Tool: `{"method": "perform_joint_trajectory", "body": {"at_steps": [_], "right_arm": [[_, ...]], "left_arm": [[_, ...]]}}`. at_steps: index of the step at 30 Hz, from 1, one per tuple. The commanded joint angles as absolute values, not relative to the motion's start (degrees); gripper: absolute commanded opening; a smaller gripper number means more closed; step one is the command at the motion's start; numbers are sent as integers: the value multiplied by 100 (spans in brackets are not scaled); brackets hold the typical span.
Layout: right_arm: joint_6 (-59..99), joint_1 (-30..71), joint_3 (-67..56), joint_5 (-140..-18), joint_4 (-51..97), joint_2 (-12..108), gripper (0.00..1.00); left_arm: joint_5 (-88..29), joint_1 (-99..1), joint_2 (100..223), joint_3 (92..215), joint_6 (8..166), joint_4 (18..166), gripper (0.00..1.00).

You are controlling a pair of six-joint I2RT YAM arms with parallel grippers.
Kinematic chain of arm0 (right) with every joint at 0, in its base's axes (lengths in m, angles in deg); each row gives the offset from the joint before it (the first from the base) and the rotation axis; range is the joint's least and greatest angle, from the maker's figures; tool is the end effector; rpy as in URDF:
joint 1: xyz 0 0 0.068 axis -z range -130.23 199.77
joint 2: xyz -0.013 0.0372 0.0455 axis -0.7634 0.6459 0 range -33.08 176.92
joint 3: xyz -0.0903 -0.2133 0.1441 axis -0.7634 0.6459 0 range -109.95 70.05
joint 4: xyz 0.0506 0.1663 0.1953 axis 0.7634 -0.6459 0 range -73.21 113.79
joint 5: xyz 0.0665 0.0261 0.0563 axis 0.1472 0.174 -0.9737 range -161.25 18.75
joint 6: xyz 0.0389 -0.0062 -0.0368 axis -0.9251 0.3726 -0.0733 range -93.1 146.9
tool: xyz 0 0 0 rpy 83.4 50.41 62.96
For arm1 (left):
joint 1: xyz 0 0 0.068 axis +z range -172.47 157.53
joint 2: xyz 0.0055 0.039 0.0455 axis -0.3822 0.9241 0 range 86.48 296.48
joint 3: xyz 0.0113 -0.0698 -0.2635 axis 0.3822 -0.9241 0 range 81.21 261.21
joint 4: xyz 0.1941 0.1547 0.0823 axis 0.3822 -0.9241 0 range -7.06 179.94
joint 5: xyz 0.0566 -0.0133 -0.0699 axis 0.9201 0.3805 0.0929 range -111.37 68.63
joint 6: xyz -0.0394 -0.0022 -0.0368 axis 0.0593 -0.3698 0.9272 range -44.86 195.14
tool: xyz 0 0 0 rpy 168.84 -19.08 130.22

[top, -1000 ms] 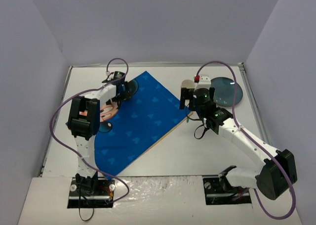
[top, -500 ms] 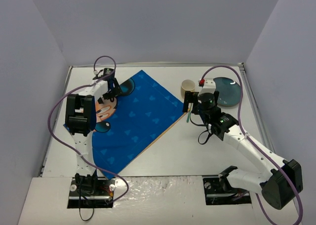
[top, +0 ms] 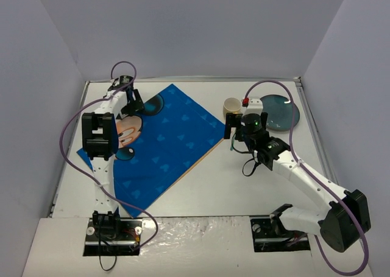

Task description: Set the dinner table for one person

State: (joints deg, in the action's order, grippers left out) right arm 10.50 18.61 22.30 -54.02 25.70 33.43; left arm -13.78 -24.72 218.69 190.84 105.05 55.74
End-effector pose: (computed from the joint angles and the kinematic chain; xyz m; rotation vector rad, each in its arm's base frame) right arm 0.2361 0.1304 0.3023 -0.0312 1.8616 0.2970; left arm 0.5064 -0.0152 0.1789 -0.6583 2.4628 -0.0481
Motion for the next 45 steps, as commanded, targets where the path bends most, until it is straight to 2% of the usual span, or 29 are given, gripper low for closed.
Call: {"method": "perform_joint_trajectory", "body": {"at_steps": [1,6,12,22,28,45], "right_arm": [[1108,1866,1941,-5306,2812,3488,100],[1059,1871,1924,-5446,2815,3427,100],[1034,1874,2032,-5478,2803,3182,100],[989,1869,2313,-5557,2792,2764,100],[956,1868,2364,-5549,2798,2812,100],[932,1868,2239,-5536,2801,3193,100]], "left_arm": [[-1083,-2298,21408,19142,10060,5372,94],[-1113,-2376,20495,18947,10277,5136,97],[-1285,-2421,19263,16920,11276,5631,97],[-1519,-2146,19337,15914,11420,5809,97],[-1566,-1767,19651,15940,11294,5839,97],[-1790,-1293,20913,17378,10917,5657,97]]}}
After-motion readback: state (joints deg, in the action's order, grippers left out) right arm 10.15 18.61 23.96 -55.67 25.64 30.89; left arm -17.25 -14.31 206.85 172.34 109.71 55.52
